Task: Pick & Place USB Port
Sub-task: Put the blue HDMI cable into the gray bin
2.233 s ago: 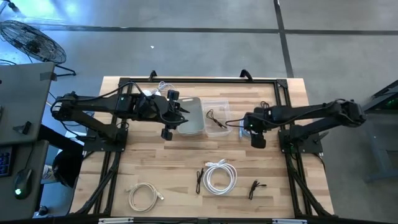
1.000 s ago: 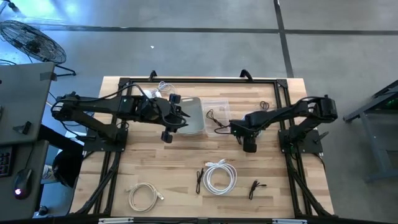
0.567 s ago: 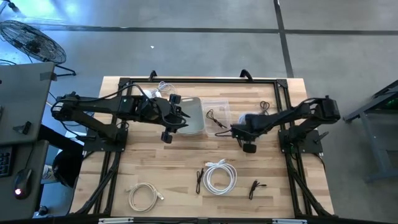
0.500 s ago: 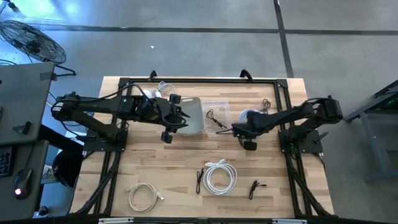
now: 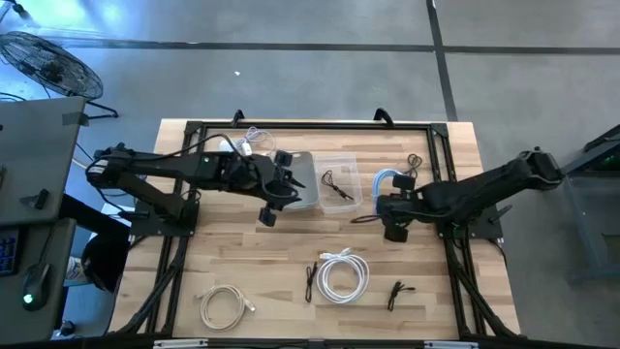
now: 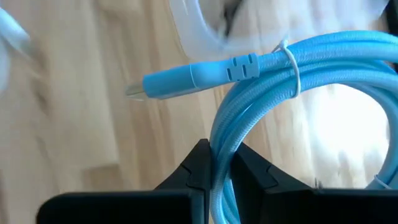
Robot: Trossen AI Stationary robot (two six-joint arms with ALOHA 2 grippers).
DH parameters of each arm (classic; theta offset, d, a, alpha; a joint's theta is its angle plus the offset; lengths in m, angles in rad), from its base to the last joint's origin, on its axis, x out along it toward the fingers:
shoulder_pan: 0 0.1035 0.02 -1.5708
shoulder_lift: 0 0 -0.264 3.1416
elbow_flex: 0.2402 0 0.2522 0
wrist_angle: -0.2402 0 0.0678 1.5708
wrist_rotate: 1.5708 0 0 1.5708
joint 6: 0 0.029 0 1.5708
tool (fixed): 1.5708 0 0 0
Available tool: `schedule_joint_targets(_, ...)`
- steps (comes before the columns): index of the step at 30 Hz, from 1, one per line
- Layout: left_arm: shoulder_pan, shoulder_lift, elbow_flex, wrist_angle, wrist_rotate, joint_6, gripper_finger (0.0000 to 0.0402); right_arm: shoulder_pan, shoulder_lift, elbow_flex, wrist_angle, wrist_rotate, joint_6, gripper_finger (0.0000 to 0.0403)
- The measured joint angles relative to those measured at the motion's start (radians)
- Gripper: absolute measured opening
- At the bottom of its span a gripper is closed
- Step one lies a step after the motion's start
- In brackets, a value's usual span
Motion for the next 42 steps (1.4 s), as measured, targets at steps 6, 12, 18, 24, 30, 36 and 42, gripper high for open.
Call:
schedule_joint_targets(6, 0.0, 0.089, -0.001, 0.112, 0.075, 0.107, 0.0147, 0.102, -0.066, 0.045, 0.137, 0.025, -0.094, 0.0031)
schedule_joint_targets(12, 0.0, 0.159, -0.001, 0.19, 0.086, 0.222, 0.0147, 0.164, -0.079, 0.058, 0.311, -0.087, -0.234, 0.0031)
schedule_joint_targets(18, 0.0, 0.205, 0.001, 0.215, 0.112, 0.408, 0.0147, 0.171, -0.079, 0.057, 0.397, -0.197, -0.293, 0.0031)
schedule_joint_targets(24, -0.008, 0.216, 0.0, 0.225, 0.105, 0.485, 0.0147, 0.169, -0.079, 0.057, 0.388, -0.196, -0.287, 0.0031)
schedule_joint_targets(30, -0.006, 0.216, 0.0, 0.256, 0.102, 0.431, 0.0147, 0.169, -0.079, 0.057, 0.412, -0.238, -0.288, 0.0031)
schedule_joint_targets(36, -0.006, 0.216, 0.0, 0.273, 0.101, 0.439, 0.0147, 0.169, -0.079, 0.057, 0.446, -0.309, -0.291, 0.0031)
schedule_joint_targets(42, -0.006, 0.216, 0.0, 0.293, 0.101, 0.441, 0.0148, 0.169, -0.078, 0.057, 0.467, -0.347, -0.295, 0.0031)
